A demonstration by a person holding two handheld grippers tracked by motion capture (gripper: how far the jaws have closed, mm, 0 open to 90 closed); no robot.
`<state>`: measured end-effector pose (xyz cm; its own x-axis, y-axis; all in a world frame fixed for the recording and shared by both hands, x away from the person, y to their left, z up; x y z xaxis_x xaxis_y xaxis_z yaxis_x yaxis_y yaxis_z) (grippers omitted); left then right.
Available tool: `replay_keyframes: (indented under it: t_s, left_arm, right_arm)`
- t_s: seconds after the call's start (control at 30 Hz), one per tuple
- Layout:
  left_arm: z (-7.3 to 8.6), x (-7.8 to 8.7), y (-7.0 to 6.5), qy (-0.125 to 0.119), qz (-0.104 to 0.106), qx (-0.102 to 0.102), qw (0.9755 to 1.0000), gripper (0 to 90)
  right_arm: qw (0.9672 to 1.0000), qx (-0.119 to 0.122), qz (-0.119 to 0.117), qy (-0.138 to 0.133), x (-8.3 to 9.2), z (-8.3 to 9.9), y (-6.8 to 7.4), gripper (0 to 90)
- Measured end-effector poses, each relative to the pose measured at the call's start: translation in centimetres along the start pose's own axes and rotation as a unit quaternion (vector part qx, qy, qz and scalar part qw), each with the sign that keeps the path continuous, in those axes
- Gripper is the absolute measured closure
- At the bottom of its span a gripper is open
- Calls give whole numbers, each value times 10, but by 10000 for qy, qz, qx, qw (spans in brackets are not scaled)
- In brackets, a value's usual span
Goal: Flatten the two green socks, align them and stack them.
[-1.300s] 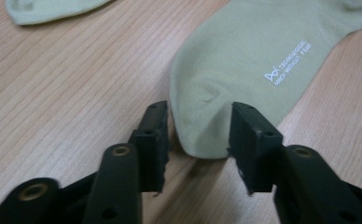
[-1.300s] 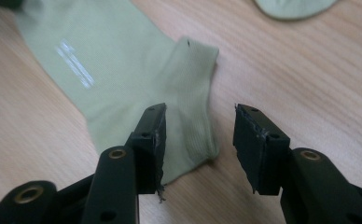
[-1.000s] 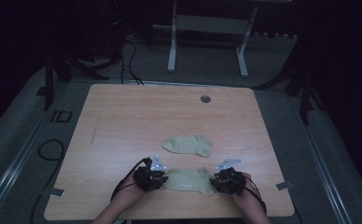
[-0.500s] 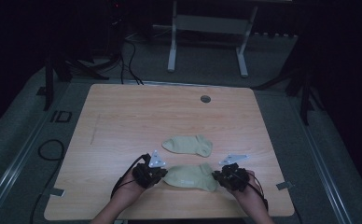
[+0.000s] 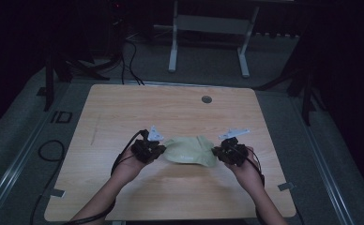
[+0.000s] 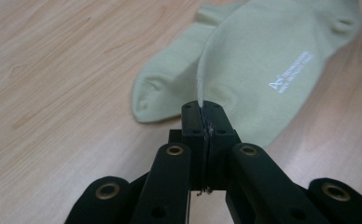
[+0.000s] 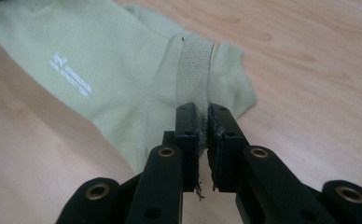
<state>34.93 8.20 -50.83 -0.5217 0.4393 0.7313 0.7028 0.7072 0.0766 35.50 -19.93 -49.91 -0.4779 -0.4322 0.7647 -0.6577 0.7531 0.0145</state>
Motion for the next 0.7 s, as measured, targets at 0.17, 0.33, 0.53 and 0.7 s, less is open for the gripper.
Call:
replay_keyframes:
  t_s: [0.17,0.33,0.53,0.7]
  left_arm:
    - [-7,-16,12,105,-16,64,9999,883]
    - [-7,-31,20,222,-5,209,9995,883]
    - [-5,-45,28,304,127,315,9990,882]
    - [-3,-54,29,366,107,353,9986,881]
  right_arm:
    - [9999,-99,56,86,-14,-17,-13,830]
    - [9995,-218,51,231,-28,-22,-23,829]
    - [9983,-425,9,408,-46,-17,-33,829]
    - [9972,-520,2,536,-57,-15,-39,827]
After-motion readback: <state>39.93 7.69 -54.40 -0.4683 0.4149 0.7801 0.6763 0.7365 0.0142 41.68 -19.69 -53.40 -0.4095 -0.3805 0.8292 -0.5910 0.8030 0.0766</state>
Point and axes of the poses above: each handheld gripper's, and its own axes: x roughly backward along the jaws, z roughly out of its underside, y roughly to its left, the point moved 2 cm from there along -x, roughly forward along the jaws, and after that the axes turned 2 degrees about -z, right-handed, at the moved point
